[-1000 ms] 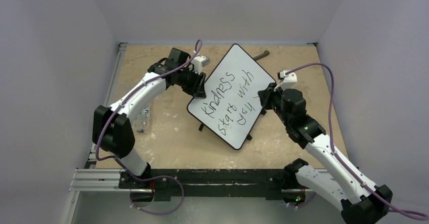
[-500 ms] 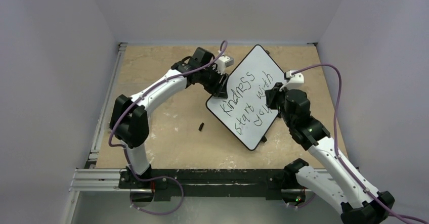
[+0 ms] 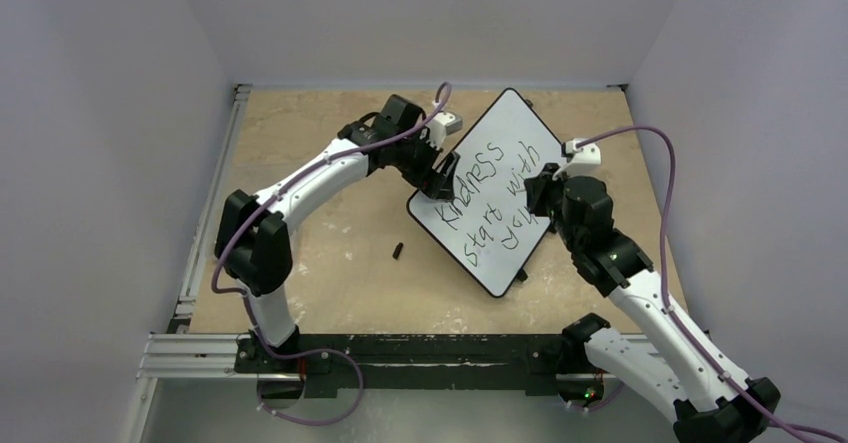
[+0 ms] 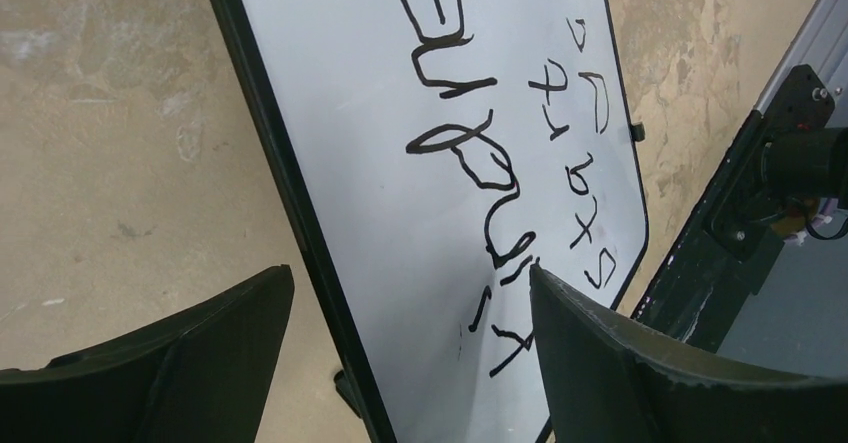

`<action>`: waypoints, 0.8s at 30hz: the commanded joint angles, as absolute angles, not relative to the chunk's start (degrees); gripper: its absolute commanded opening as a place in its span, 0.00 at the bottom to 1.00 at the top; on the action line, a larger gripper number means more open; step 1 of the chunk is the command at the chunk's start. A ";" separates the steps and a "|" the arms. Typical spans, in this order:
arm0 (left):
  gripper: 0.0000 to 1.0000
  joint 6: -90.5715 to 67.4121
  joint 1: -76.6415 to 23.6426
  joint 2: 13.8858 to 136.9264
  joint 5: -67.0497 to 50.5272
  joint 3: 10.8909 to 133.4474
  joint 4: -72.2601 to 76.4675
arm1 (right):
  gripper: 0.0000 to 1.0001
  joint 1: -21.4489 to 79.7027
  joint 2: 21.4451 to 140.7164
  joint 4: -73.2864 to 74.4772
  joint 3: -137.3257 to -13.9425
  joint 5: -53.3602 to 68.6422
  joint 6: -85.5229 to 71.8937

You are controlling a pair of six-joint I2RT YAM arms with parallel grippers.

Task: Write a sentence on the whiteboard
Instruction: Pick up the pen cap from the center of the board.

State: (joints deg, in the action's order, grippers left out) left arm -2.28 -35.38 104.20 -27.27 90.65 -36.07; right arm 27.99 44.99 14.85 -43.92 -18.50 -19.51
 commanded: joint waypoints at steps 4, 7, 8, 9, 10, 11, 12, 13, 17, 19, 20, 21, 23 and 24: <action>0.90 -0.27 -35.34 86.63 -13.20 84.16 -33.13 | 0.00 27.66 44.48 14.23 -48.05 -18.65 -19.31; 0.90 -0.25 -35.28 78.73 -7.87 75.20 -29.70 | 0.00 27.70 44.59 13.82 -48.08 -17.90 -19.65; 0.89 -0.25 -35.28 76.72 -6.14 72.93 -29.27 | 0.00 27.75 44.72 13.67 -48.08 -17.58 -19.75; 0.88 -0.60 -35.25 74.82 -4.40 70.83 -29.04 | 0.00 27.73 44.85 13.58 -48.02 -17.34 -19.94; 0.84 -1.28 -35.26 72.82 -2.86 68.56 -28.83 | 0.00 27.68 44.96 13.35 -47.95 -17.11 -20.04; 0.79 -2.18 -35.30 71.54 -1.58 66.45 -28.48 | 0.00 27.70 45.06 13.03 -47.86 -16.82 -20.20; 0.77 -2.99 -35.33 70.14 -0.50 63.74 -27.47 | 0.00 27.73 45.08 12.82 -47.80 -16.68 -20.32; 0.76 -3.93 -35.33 68.97 -0.23 60.82 -25.94 | 0.00 27.77 45.21 12.55 -47.65 -16.47 -20.43; 0.75 -7.68 -35.39 65.28 1.14 50.74 -18.35 | 0.00 27.72 45.45 12.27 -47.60 -16.03 -20.70; 0.73 -9.08 -35.49 64.45 1.46 47.02 -14.70 | 0.00 27.74 45.18 12.37 -47.71 -15.65 -21.00; 0.72 -9.47 -35.48 64.31 1.57 45.29 -12.96 | 0.00 27.71 44.93 12.39 -47.79 -15.58 -21.05; 0.72 -9.75 -35.44 64.38 1.56 43.87 -11.54 | 0.00 27.76 44.59 12.51 -47.99 -15.43 -21.17; 0.70 -10.01 -35.46 65.09 1.27 41.61 -9.60 | 0.00 27.74 44.03 12.75 -48.14 -15.39 -21.18; 0.69 -10.08 -35.53 65.65 0.77 41.12 -8.82 | 0.00 27.77 43.76 12.93 -48.23 -15.36 -21.20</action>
State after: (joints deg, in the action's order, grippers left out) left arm -7.51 -35.38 66.41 -0.14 43.27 -18.79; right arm 27.94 45.45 15.00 -45.41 -16.12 -20.38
